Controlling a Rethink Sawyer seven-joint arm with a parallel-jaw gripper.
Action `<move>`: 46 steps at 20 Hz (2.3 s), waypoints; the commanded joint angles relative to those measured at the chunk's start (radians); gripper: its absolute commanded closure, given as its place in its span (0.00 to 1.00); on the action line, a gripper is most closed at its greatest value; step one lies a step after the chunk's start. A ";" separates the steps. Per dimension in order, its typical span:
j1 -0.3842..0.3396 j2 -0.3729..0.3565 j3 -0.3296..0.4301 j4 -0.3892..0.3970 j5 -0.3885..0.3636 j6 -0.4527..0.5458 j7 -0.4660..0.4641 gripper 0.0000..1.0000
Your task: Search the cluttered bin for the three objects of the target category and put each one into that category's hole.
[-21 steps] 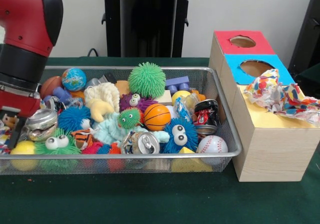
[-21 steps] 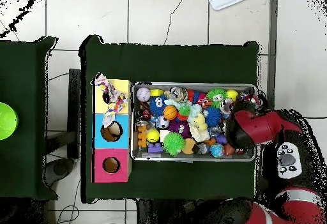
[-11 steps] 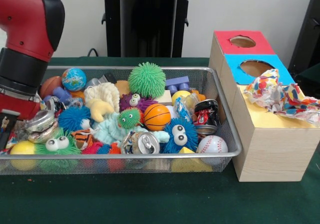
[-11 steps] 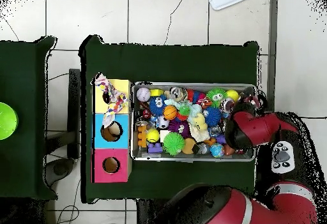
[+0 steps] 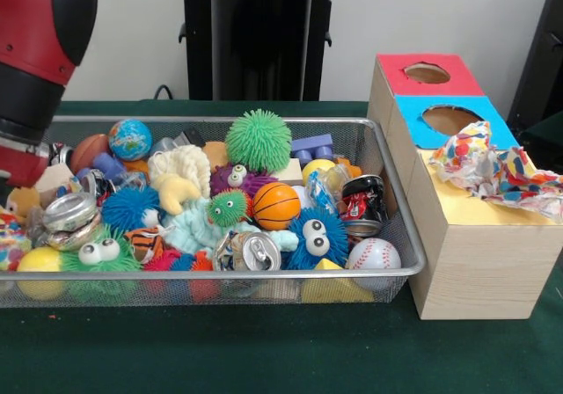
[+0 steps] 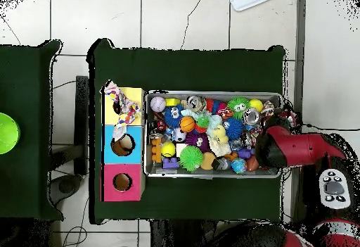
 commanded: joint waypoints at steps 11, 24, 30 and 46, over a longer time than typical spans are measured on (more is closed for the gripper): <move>-0.052 -0.357 0.224 0.381 0.247 0.431 -0.062 1.00; -0.015 -0.323 0.198 0.390 0.217 0.312 0.036 0.00; 0.008 -0.296 0.177 0.371 0.202 0.278 0.059 0.00; 0.047 -0.172 0.105 0.294 0.165 0.124 0.071 0.00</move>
